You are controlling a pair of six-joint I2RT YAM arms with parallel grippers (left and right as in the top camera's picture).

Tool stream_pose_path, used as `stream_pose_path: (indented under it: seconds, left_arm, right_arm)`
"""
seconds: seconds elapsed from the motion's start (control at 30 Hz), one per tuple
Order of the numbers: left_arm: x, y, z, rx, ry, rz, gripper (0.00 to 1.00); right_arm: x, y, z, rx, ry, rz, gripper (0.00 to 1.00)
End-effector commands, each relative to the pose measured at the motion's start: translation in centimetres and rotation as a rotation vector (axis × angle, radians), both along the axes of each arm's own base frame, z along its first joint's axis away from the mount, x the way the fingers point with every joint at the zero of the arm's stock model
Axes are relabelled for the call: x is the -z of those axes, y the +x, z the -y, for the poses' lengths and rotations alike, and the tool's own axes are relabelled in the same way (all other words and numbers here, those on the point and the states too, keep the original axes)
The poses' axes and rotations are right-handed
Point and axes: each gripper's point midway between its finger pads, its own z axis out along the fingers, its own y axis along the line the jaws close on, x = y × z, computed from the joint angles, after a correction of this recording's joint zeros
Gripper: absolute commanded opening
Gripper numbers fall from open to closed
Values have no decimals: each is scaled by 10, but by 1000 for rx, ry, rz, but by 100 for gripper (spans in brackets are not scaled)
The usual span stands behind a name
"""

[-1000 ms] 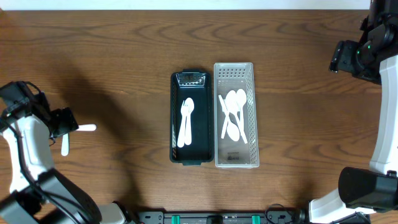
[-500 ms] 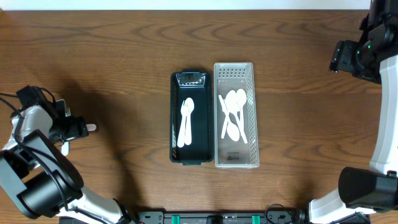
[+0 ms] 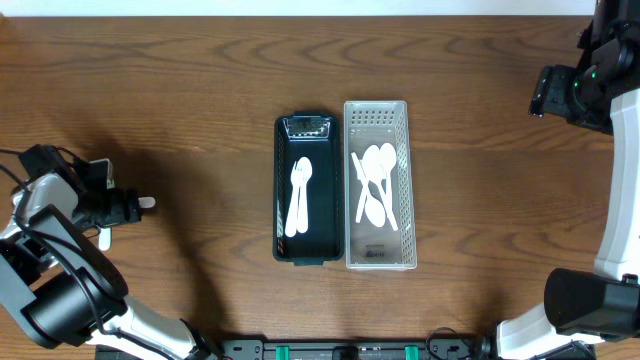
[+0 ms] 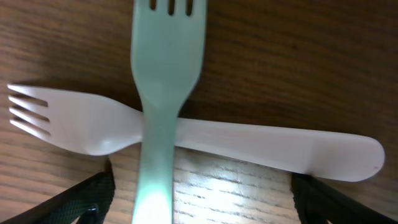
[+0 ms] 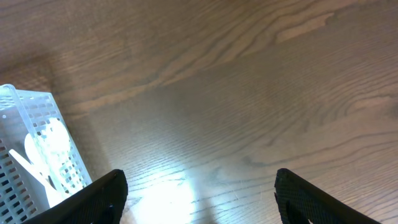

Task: Pack container
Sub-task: 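Lower the left gripper onto the crossed forks and grasp one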

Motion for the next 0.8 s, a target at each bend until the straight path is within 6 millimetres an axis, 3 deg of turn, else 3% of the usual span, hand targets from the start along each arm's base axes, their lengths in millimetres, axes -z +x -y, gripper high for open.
stream_pose_path:
  seconds: [0.0,0.37,0.77]
  left_arm:
    - [12,-8,-6,1,-7,-26,88]
    - [11,-13,-19,-39,5,-12,41]
    - [11,-10,-22,-40,14,0,15]
  right_arm:
    - [-5,-4,2,-5,-5,7,79]
    - [-3,-9,2,-5,-2,-15,79]
    - [-3,-10,2,-5,-2,-18,79]
